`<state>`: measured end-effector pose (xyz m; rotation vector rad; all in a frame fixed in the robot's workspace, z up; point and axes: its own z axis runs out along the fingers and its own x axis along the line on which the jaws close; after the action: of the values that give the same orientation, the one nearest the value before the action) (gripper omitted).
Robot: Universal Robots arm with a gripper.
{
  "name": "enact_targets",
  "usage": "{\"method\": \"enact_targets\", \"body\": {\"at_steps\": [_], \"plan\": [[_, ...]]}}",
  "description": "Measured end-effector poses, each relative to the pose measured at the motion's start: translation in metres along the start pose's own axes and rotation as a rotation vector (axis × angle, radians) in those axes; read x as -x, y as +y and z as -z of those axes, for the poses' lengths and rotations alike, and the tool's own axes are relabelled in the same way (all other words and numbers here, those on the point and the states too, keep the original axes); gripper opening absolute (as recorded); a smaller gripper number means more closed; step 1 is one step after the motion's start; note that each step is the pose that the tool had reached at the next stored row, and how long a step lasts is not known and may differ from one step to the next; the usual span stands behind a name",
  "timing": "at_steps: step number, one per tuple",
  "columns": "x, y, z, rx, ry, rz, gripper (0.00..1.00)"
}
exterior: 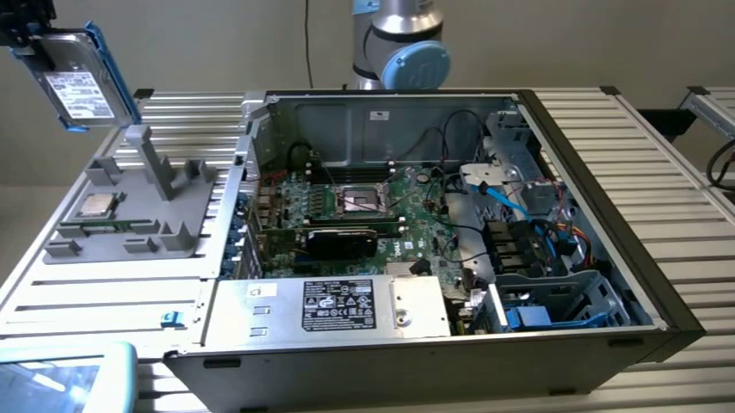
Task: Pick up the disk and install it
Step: 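Pick up the disk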
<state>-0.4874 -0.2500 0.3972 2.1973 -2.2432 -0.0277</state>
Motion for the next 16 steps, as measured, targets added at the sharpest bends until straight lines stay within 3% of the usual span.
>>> {"method": "enact_targets", "body": {"at_steps": [7,16], "plan": [[0.0,-0.0098,0.0209,-0.002,-0.0001,0.0,0.37],[0.0,-0.0286,0.0389,-0.0046,-0.0001,0.0,0.37]]}}
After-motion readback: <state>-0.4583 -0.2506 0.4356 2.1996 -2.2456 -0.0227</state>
